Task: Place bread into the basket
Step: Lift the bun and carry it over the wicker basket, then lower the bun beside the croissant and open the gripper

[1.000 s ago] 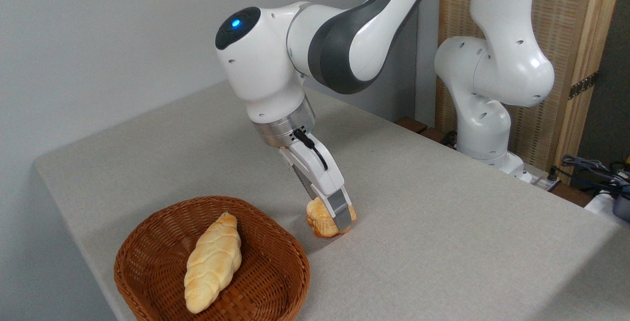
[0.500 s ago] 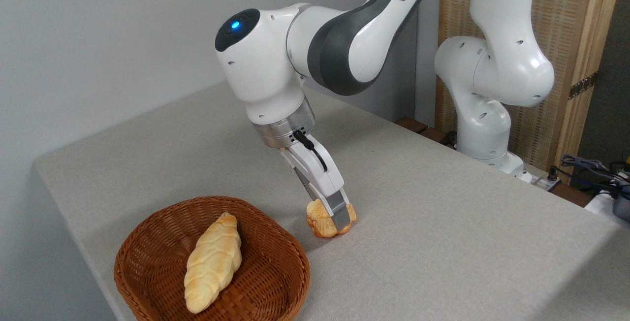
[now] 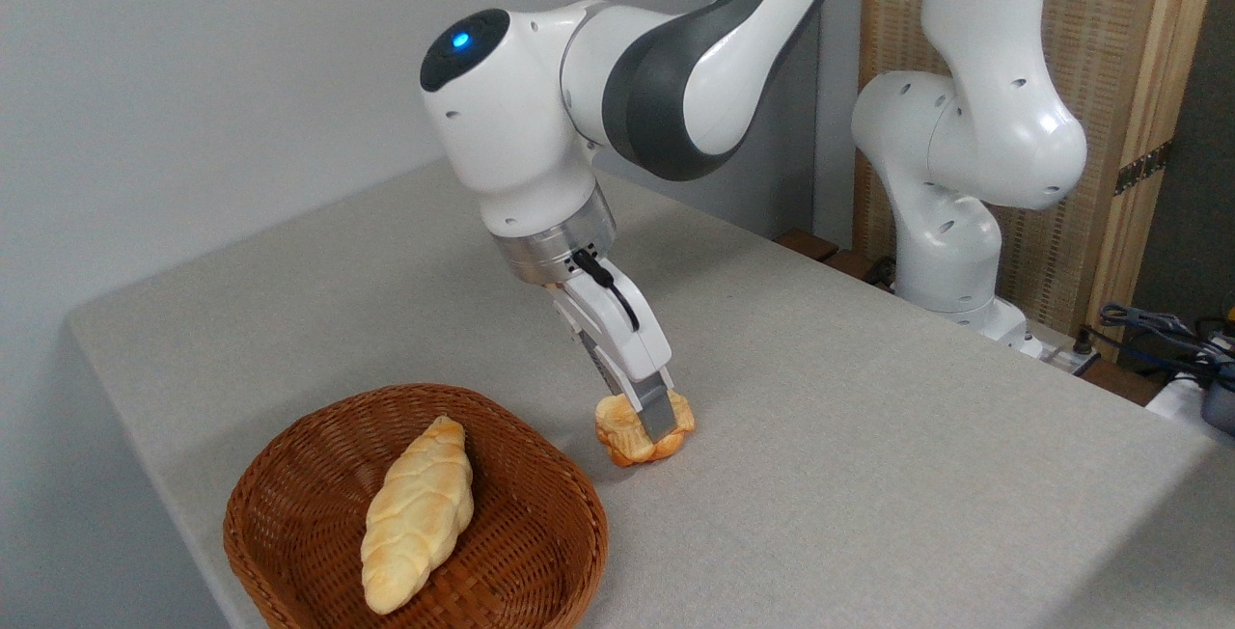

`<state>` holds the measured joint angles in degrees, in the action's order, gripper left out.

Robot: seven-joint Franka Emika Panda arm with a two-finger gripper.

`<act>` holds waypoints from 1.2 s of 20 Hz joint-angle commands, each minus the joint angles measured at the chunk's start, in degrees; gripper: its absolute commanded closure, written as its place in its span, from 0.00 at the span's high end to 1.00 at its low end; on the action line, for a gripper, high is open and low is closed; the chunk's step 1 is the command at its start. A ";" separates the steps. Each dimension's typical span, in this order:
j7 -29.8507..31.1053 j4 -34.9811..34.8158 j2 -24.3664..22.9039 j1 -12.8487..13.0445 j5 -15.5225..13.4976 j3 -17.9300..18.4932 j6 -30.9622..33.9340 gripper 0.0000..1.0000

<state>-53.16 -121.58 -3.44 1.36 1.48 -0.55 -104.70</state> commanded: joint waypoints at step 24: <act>0.08 10.23 3.97 -0.21 -5.97 0.82 -21.87 1.00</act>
<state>-53.14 -111.85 0.72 1.07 -4.15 -0.14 -126.18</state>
